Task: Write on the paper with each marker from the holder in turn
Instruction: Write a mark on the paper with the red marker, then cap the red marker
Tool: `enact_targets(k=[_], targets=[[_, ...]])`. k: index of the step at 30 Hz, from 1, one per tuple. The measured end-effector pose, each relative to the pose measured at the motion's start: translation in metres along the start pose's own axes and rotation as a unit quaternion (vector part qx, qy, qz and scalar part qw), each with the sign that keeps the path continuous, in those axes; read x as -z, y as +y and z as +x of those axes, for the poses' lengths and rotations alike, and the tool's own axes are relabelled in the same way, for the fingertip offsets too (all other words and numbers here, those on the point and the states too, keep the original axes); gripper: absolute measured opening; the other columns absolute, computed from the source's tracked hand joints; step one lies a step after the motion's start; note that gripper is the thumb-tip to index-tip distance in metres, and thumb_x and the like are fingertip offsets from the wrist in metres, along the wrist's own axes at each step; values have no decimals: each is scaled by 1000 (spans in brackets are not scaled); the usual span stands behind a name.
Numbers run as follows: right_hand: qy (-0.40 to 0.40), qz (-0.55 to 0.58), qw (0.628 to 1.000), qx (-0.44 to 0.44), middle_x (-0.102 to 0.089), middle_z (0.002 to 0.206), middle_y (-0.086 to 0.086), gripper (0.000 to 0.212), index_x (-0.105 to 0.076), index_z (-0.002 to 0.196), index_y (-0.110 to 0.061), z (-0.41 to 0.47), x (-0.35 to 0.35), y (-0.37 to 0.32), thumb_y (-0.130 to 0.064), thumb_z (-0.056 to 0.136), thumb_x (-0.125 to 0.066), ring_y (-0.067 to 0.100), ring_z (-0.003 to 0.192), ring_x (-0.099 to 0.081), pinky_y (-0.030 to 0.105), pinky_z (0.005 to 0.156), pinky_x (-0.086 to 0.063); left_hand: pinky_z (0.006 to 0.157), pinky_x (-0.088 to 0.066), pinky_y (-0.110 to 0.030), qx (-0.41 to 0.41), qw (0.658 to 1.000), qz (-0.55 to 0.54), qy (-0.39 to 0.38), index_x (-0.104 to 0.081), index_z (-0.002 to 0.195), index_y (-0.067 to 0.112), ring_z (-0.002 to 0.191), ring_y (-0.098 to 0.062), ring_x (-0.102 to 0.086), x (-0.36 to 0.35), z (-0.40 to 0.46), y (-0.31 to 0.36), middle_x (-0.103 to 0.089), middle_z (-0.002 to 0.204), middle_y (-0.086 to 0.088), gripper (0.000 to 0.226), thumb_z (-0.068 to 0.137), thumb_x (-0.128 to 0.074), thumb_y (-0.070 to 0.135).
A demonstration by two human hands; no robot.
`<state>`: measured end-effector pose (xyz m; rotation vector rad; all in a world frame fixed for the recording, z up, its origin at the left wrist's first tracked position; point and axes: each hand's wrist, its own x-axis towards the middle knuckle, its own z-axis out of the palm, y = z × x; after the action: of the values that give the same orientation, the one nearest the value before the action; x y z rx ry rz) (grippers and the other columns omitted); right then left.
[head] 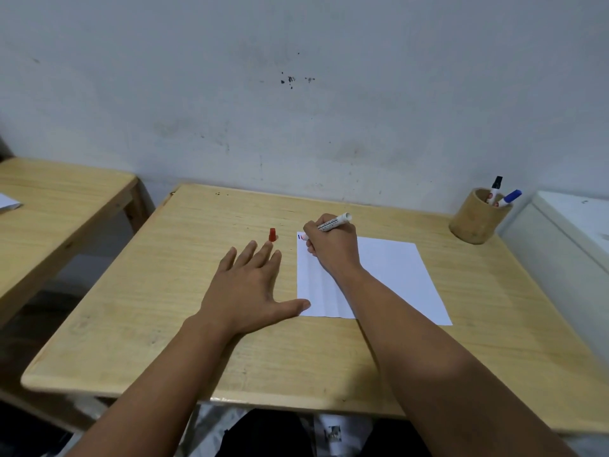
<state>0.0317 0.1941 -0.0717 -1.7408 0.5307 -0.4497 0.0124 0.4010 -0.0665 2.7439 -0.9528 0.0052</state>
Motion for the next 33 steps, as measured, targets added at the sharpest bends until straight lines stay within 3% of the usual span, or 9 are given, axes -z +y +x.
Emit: enact_targets(k=[3,7,12,16,18,21,25,29,33], targets=[[-5,69,998,-14,-71,66,13,29,-63,75,-3,1,3,-2,-23,92,-75,22,59,-65,32,58,-53,123,-22,-48,21,993,-97,63,-34,156,32,151,-13,-30,4,5,1,-30,165,9,101,75,-47,90],[-15,115,993,-38,-67,64,9,31,-64,76,-12,3,4,-11,-30,94,-82,24,57,-58,29,54,-50,91,-55,-43,106,951,-233,175,-47,147,35,116,-12,-63,11,42,-10,-52,140,10,61,91,-64,54],[3,86,996,13,-55,62,4,40,-60,75,-18,-6,17,-37,-47,90,-84,14,46,-47,21,46,-36,83,-55,-37,114,968,-192,118,-73,117,33,103,-16,-67,8,77,-16,-70,113,12,27,94,-64,44],[-54,83,994,54,-76,84,15,5,-74,101,-17,-13,41,-51,-16,98,-77,16,63,-69,28,55,-54,87,-55,-37,149,958,-215,120,-79,107,28,105,-20,-69,9,84,-13,-77,110,7,18,93,-68,33],[-90,109,989,40,-77,107,16,31,-72,122,-19,-17,54,-59,2,107,-56,24,79,-75,32,59,-63,91,-55,-38,172,934,-290,119,-80,104,24,104,-20,-70,20,87,-7,-79,104,6,16,91,-71,25],[-98,198,975,-2,-73,109,15,51,-75,124,-14,-26,73,-71,12,105,-36,32,82,-75,40,68,-69,79,-55,-34,176,877,-428,128,-79,91,20,89,-19,-71,45,89,9,-79,84,4,8,91,-71,17],[-93,168,981,41,-67,102,13,31,-77,109,-17,-41,89,-76,-1,108,-51,19,62,-67,37,66,-65,70,-50,-32,166,800,-557,150,-79,92,13,76,-15,-64,85,81,43,-75,81,1,11,95,-69,16],[-109,45,989,90,-74,100,13,26,-66,120,-24,-61,98,-80,-6,102,-64,12,59,-64,27,55,-58,74,-52,-33,152,788,-574,161,-78,90,12,76,-14,-61,107,73,68,-74,83,1,14,96,-68,18],[-114,7,988,103,-76,100,12,24,-73,122,-18,-70,109,-86,-10,99,-72,7,58,-66,22,54,-53,72,-52,-32,141,787,-579,158,-79,93,11,78,-16,-62,117,65,86,-76,91,-4,13,96,-69,19]])
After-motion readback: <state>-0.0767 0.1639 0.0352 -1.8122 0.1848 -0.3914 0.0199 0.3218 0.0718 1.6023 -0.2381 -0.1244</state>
